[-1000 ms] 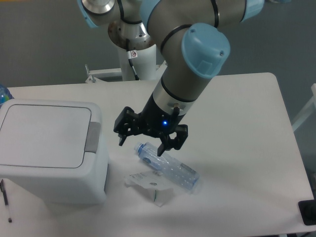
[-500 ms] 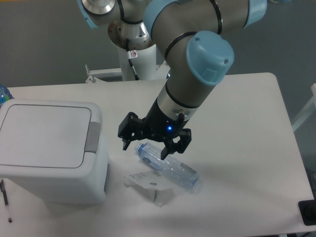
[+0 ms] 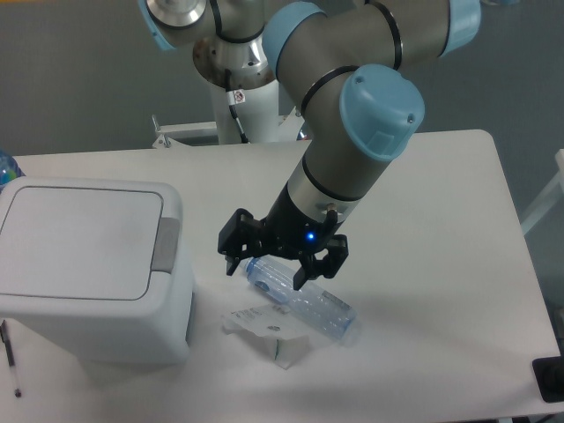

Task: Open the trash can
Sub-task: 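Lower the gripper onto the grey lid tab of the trash can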

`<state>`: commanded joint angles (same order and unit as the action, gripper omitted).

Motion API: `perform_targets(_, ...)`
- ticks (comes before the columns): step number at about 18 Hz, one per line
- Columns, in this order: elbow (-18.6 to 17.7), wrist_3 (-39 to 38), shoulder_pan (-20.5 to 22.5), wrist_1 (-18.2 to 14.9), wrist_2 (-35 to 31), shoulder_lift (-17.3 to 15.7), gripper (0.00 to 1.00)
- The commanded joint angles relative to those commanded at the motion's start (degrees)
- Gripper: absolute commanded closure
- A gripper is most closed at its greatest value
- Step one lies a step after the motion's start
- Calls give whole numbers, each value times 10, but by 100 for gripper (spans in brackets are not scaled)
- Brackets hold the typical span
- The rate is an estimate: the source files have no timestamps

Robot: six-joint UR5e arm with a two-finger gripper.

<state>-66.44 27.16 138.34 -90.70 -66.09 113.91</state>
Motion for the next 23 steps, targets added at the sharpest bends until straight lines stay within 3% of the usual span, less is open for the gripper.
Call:
perform_targets(5,10,-4,-6,-6,-1,-1,0)
perform_targets(9,39,-1,-3,-59,-20,1,0)
perform_targets(14,50,-14,-6,-68,-11,-18,0)
perform_targets(23,51,-54,-46,-69,-3,-14,0)
